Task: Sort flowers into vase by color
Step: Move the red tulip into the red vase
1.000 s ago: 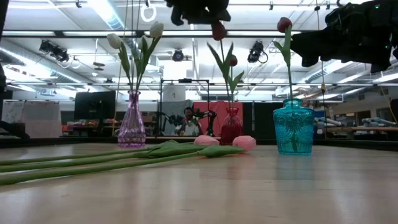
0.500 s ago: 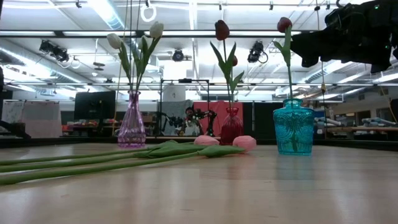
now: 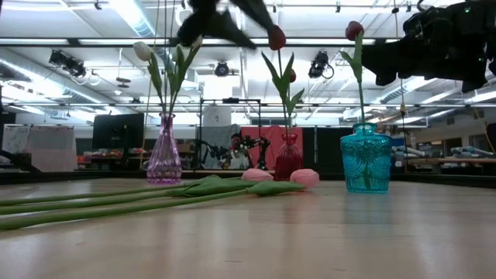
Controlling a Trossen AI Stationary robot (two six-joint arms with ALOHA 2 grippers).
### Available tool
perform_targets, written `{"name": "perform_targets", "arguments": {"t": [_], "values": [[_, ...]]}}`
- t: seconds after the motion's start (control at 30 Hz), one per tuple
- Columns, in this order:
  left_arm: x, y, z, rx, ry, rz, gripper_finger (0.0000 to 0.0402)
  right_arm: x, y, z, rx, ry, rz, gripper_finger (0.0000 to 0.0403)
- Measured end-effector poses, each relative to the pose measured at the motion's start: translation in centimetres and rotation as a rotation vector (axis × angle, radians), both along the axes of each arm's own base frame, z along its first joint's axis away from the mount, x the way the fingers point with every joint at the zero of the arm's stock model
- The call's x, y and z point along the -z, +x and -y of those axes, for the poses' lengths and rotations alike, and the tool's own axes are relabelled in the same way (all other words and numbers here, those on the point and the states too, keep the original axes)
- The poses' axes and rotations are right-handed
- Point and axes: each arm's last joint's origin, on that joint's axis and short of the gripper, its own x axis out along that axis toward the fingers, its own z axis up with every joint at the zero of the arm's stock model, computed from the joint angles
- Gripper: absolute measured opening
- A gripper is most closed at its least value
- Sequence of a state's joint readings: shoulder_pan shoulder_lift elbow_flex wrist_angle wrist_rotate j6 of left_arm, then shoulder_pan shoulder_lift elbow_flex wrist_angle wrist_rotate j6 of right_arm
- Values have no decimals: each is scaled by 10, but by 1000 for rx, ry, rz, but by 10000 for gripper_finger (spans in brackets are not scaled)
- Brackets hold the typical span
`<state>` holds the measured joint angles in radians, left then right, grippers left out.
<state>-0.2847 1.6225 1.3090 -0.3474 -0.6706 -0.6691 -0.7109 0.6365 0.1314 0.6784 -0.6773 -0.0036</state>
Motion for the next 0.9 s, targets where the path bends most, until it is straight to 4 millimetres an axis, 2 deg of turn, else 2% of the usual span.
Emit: {"name": "perform_targets", "arguments": {"t": [0.1, 0.2, 0.27, 0.4, 0.63, 0.9], "values": [[28, 12, 6, 15, -190, -58, 203, 0, 0, 0, 5, 1, 0, 187], [57, 31, 15, 107, -311, -102, 198, 0, 0, 0, 7, 2, 1, 187], [73, 44, 17, 140, -356, -141, 193, 0, 0, 0, 6, 5, 1, 187], [97, 65, 9, 118, -401, -192, 181, 0, 0, 0, 6, 5, 1, 187], [121, 81, -13, 45, -412, -296, 168, 0, 0, 0, 6, 4, 0, 187], [126, 83, -30, -33, -316, -306, 167, 0, 0, 0, 6, 3, 0, 187]]}}
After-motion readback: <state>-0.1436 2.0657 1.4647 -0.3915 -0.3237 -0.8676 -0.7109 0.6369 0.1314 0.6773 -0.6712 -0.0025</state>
